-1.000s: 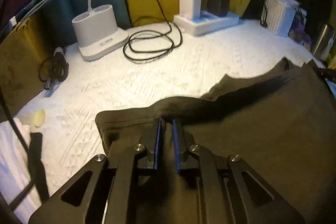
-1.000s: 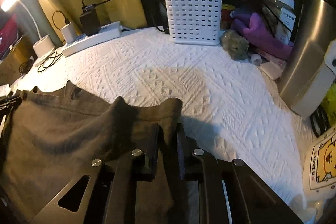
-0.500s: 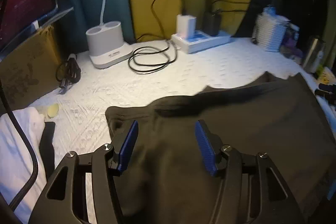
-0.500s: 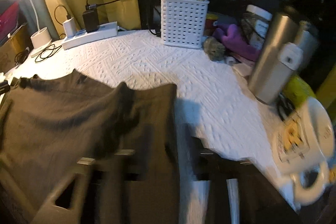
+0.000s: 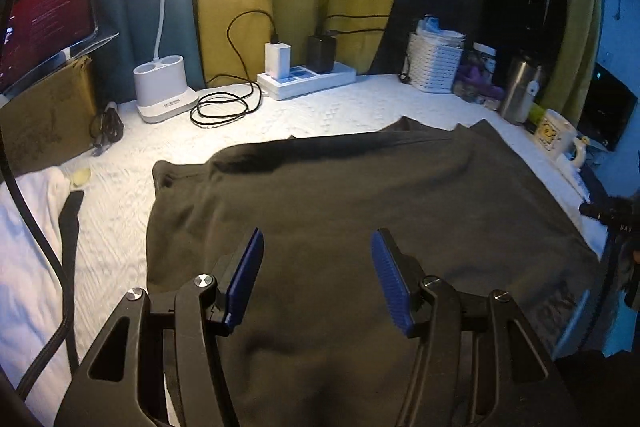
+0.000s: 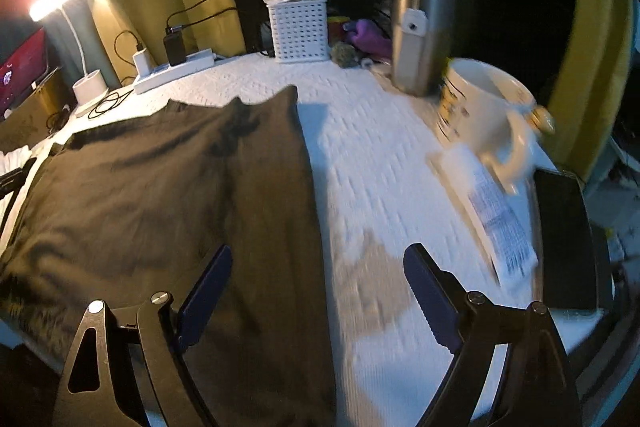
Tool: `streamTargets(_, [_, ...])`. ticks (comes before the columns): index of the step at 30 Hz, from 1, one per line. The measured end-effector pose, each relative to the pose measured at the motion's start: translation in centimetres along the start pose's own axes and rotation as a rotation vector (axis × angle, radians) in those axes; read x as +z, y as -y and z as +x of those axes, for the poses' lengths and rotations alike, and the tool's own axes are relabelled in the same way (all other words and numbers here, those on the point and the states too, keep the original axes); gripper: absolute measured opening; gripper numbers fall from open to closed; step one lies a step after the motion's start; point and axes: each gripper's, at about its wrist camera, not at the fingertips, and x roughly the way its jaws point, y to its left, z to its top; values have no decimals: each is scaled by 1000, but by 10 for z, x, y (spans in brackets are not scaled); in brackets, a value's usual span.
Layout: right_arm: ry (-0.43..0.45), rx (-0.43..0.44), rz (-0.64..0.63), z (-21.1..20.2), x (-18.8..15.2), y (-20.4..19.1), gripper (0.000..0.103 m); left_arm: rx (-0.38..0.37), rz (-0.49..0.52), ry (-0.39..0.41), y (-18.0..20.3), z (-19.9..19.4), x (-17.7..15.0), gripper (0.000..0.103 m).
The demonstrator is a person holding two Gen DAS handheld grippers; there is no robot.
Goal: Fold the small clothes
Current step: 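Move both open grippers back over the flattened shirt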
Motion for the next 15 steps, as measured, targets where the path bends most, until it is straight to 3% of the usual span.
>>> streamTargets(9, [-27,48,66,-27,-49,2,89,-73,-67,1,16,-34,-32,56])
streamTargets(15, [-52,119,113,-36,-73,-2,89,-77,-80,4,22,-45,-44,56])
